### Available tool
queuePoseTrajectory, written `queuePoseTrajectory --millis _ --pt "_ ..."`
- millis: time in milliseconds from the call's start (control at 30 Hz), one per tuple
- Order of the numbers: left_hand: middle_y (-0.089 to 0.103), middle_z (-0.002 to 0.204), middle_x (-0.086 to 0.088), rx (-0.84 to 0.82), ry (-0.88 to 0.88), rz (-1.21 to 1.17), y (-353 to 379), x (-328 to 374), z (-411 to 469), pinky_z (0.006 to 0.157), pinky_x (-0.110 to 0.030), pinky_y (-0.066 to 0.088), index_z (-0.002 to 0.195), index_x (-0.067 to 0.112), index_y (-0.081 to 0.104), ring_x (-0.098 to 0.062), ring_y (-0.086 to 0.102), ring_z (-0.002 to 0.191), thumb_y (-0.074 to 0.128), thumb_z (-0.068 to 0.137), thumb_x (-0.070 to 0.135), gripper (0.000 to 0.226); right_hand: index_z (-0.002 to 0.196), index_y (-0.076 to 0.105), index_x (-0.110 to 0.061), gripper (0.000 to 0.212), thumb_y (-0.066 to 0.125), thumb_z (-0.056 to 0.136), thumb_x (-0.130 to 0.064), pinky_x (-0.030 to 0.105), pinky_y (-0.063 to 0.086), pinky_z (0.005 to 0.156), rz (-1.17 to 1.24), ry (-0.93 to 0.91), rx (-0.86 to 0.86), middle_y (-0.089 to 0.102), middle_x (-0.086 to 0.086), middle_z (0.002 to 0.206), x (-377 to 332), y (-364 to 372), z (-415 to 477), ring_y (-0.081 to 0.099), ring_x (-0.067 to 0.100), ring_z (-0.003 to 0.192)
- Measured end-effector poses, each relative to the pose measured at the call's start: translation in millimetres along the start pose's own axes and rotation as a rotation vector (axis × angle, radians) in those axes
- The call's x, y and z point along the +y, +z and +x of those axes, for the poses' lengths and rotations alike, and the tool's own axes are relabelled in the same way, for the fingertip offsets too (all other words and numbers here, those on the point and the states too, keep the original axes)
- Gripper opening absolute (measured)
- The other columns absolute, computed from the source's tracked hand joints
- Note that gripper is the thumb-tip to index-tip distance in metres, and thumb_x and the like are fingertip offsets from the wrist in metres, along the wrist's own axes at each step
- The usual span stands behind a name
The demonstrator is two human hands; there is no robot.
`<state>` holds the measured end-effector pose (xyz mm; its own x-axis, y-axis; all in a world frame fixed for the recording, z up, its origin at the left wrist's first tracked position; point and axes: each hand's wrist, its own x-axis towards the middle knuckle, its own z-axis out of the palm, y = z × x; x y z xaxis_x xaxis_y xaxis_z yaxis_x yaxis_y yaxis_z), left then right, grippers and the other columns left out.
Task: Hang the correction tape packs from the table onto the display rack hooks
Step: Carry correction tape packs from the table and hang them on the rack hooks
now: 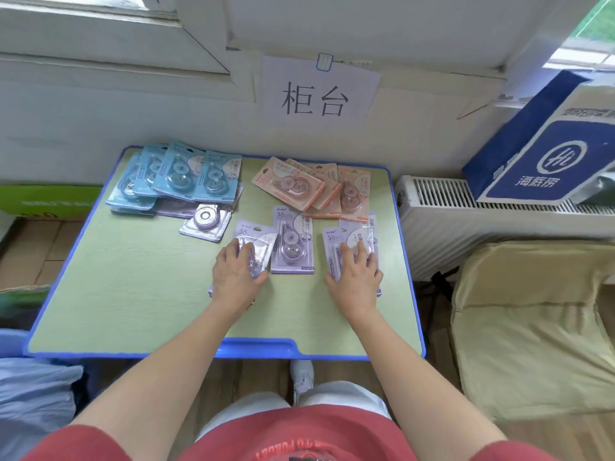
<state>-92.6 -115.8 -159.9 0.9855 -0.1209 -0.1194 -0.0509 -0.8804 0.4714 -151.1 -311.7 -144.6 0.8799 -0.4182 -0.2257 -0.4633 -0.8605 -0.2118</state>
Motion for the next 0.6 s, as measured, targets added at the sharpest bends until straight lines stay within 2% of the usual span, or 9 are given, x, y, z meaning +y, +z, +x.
queuePoseTrajectory --millis 300,600 --pt "0.038 0.142 -0.010 -0.041 0.122 -0.073 -28 -29 -76 0.100 -0.039 0.033 0.120 0.015 0.057 -0.034 0.039 0.125 0.068 0.081 0.026 0.042 0.147 0.030 -0.023 0.065 0.057 0.089 -0.038 0.043 0.024 0.107 0.125 0.120 0.085 0.015 0.007 0.158 -10 31 -117 0.018 0.033 0.140" --pt "0.034 0.148 -0.009 -0.125 0.261 0.013 -27 -39 -170 0.103 -0.039 0.031 0.134 0.018 0.051 -0.032 0.035 0.131 0.066 0.084 0.029 0.053 0.148 0.028 -0.024 0.066 0.056 0.090 -0.043 0.041 0.025 0.106 0.179 0.248 0.139 0.015 0.006 0.158 12 58 -240 0.018 0.032 0.140"
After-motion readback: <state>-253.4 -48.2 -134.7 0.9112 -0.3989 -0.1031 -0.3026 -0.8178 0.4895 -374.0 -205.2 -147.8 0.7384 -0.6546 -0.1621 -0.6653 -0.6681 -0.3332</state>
